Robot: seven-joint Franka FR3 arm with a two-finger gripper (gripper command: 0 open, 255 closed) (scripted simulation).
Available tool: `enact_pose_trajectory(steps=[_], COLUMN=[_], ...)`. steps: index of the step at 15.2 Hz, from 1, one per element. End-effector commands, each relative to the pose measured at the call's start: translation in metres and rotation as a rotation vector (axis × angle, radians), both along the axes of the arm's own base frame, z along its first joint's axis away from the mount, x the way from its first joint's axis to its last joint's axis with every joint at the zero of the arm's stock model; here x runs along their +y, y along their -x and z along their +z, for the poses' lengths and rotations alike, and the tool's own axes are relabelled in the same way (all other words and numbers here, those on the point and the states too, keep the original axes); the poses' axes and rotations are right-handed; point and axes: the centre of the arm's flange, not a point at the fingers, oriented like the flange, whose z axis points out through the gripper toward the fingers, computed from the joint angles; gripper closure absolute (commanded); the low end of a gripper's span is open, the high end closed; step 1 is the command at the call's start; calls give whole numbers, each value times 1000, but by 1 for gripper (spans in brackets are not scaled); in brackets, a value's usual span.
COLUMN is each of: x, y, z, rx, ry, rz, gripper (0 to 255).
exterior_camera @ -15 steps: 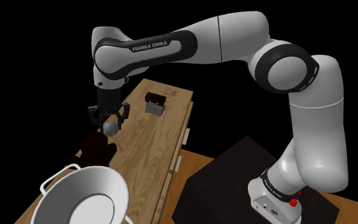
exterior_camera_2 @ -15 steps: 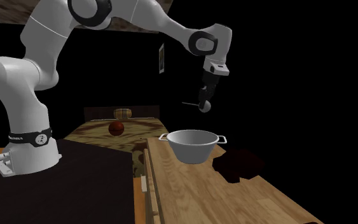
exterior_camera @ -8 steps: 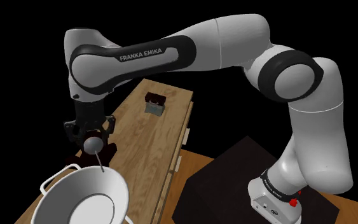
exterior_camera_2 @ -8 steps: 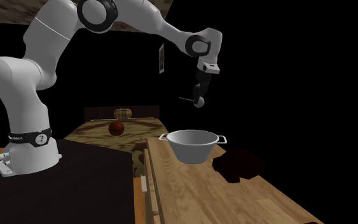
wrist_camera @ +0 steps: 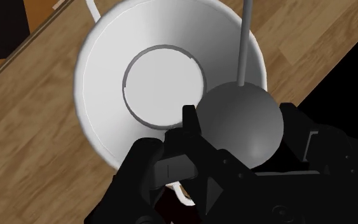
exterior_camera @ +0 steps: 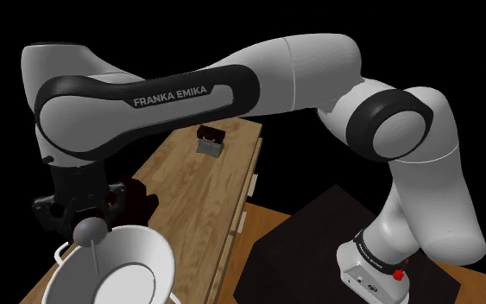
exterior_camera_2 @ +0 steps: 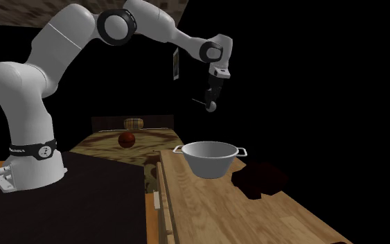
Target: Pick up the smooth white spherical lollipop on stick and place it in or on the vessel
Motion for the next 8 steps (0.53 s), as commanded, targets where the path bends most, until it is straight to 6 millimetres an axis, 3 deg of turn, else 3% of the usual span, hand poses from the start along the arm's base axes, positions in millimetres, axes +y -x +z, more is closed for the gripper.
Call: enact_pose_trajectory(steps=[1, 8], x=[9, 9], y=[8, 8], z=[-5, -42], rx=[0, 0], ry=[0, 0], rz=[-2, -2], gripper=[255, 255])
